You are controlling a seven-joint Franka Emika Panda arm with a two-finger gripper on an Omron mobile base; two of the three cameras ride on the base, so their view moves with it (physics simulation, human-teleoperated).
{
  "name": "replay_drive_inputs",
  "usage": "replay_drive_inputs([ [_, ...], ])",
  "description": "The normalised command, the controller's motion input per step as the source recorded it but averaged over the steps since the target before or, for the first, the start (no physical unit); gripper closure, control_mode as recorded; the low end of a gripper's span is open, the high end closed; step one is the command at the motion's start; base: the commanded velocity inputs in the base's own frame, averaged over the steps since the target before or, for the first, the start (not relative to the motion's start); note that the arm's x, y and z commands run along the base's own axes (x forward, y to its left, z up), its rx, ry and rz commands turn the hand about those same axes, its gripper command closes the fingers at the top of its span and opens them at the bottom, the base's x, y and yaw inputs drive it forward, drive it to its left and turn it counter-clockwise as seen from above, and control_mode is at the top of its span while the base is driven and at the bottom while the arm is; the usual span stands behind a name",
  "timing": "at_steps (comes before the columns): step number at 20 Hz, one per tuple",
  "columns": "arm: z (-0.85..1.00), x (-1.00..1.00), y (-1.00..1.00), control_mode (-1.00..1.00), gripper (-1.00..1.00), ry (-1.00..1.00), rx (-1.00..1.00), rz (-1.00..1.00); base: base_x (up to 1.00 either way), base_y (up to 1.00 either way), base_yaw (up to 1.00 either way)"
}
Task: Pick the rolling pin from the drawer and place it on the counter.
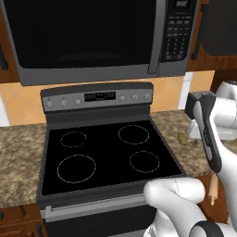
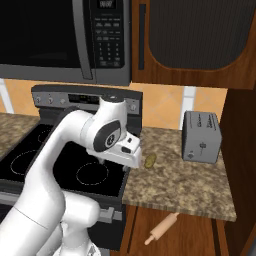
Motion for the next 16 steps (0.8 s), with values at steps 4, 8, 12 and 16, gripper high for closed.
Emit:
replay_drive_inputs([
  [4, -0.49, -0.45, -0.46, -1.00, -1.00, 0.12, 0.02, -0.12, 0.00, 0.00, 0.00],
  [8, -0.75, -0.07, -0.28, -1.00, -1.00, 0.12, 0.00, -0.10, 0.00, 0.00, 0.00],
  [12, -0.79, -0.15, -0.69, -1.00, -1.00, -0.04, 0.04, 0.00, 0.00, 0.00, 0.00],
  [16, -0.77, -0.02, -0.85, -1.00, -1.00, -0.01, 0.07, 0.00, 0.00, 0.00, 0.00],
])
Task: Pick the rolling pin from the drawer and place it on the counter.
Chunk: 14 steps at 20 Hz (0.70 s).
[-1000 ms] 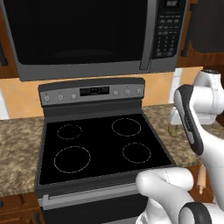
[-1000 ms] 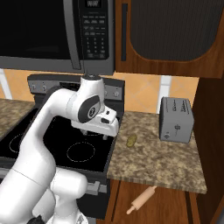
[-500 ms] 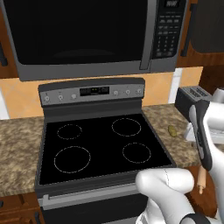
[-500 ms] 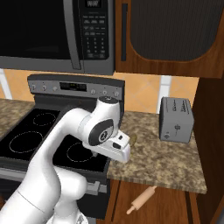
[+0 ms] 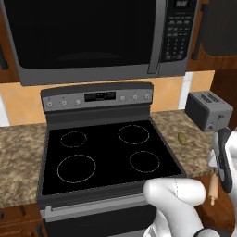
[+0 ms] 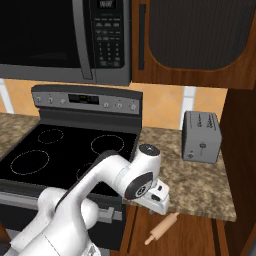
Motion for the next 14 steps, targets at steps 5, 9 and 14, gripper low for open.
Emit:
replay_drive_inputs([
  [5, -0.45, -0.01, -0.80, -1.00, -1.00, 0.15, 0.04, 0.00, 0.00, 0.00, 0.00],
  [9, -0.53, -0.13, -0.34, -1.00, -1.00, 0.05, 0.01, 0.00, 0.00, 0.00, 0.00],
  [14, -0.60, 0.00, -0.22, -1.00, -1.00, 0.00, 0.00, 0.00, 0.00, 0.00, 0.00],
])
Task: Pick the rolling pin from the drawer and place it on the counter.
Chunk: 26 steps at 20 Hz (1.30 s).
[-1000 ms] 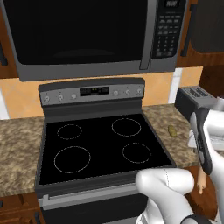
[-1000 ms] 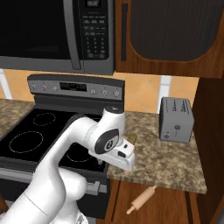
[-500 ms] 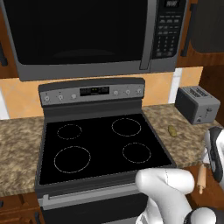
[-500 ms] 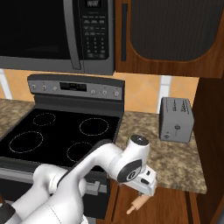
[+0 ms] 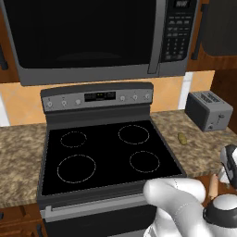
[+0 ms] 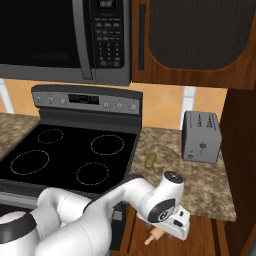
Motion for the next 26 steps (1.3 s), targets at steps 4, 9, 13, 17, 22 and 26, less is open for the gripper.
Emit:
replay_drive_inputs([
  [4, -0.46, -0.18, -0.33, -1.00, -1.00, 0.00, 0.02, 0.00, 0.00, 0.00, 0.00],
  [9, -0.53, -0.06, -0.20, -1.00, -1.00, 0.04, 0.00, 0.00, 0.00, 0.00, 0.00],
  [13, -0.41, -0.01, -0.03, -1.00, -1.00, 0.04, 0.00, 0.00, 0.00, 0.00, 0.00],
  [17, -0.39, -0.06, -0.08, -1.00, -1.00, 0.07, 0.00, 0.00, 0.00, 0.00, 0.00],
  [22, -0.19, -0.28, -0.21, -1.00, -1.00, 0.19, 0.00, 0.00, 0.00, 0.00, 0.00],
  [26, 0.00, -0.63, -0.41, -1.00, -1.00, 0.25, 0.02, 0.00, 0.00, 0.00, 0.00],
])
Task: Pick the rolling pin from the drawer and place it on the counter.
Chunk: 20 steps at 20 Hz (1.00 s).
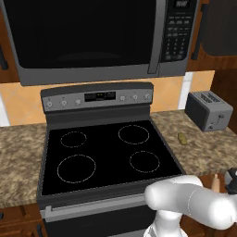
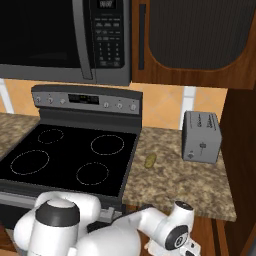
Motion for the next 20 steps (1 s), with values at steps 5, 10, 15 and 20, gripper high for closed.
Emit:
replay_drive_inputs([
  [5, 0.04, -1.00, -0.80, -1.00, -1.00, 0.41, 0.04, -0.08, 0.00, 0.00, 0.00],
  [10, 0.25, -0.76, -0.31, -1.00, -1.00, 0.19, -0.01, -0.13, 0.00, 0.00, 0.00],
  [15, 1.00, 0.22, 0.39, -1.00, -1.00, -0.22, 0.07, 0.00, 0.00, 0.00, 0.00],
  [20, 0.18, 0.03, 0.57, -1.00, -1.00, -0.38, 0.10, 0.00, 0.00, 0.00, 0.00],
])
